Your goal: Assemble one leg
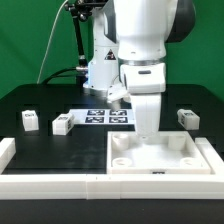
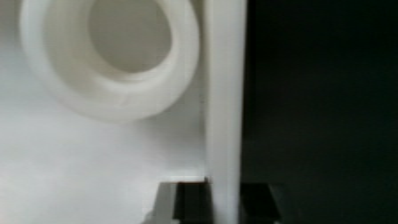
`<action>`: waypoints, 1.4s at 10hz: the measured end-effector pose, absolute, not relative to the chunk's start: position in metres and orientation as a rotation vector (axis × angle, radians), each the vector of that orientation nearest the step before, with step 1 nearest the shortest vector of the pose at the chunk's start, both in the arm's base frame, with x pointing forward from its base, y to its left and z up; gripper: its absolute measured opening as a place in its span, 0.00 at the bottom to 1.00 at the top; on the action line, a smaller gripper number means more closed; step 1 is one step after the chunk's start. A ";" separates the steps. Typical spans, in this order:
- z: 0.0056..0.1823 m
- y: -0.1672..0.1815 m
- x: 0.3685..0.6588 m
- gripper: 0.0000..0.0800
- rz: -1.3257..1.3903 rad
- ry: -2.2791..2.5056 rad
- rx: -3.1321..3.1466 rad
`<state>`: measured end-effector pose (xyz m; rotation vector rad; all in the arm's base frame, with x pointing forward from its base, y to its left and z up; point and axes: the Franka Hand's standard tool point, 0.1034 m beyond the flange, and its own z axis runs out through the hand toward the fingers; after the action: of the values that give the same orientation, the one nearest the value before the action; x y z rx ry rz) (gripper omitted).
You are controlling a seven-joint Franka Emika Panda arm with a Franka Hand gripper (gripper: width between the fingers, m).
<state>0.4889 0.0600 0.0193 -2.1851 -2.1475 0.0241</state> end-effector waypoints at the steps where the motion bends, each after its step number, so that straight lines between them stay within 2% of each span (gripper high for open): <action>1: 0.020 0.061 0.490 0.08 0.034 -2.143 -2.186; 5: 0.019 0.057 0.491 0.08 0.030 -2.143 -2.187; 6: 0.019 0.057 0.491 0.34 0.031 -2.143 -2.187; 7: 0.019 0.057 0.492 0.34 0.031 -2.142 -2.188; 8: 0.019 0.057 0.492 0.57 0.031 -2.142 -2.188; 9: 0.019 0.057 0.492 0.72 0.031 -2.141 -2.189; 10: 0.019 0.056 0.492 0.72 0.031 -2.141 -2.189; 11: 0.019 0.056 0.492 0.79 0.031 -2.140 -2.190; 14: 0.019 0.056 0.492 0.81 0.031 -2.140 -2.190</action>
Offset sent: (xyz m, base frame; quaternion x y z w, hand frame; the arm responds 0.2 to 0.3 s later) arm 0.0000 0.0000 0.0000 0.0000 0.0000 0.0000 1.0000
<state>0.4916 0.0558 0.0194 -2.1904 -2.1397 0.0307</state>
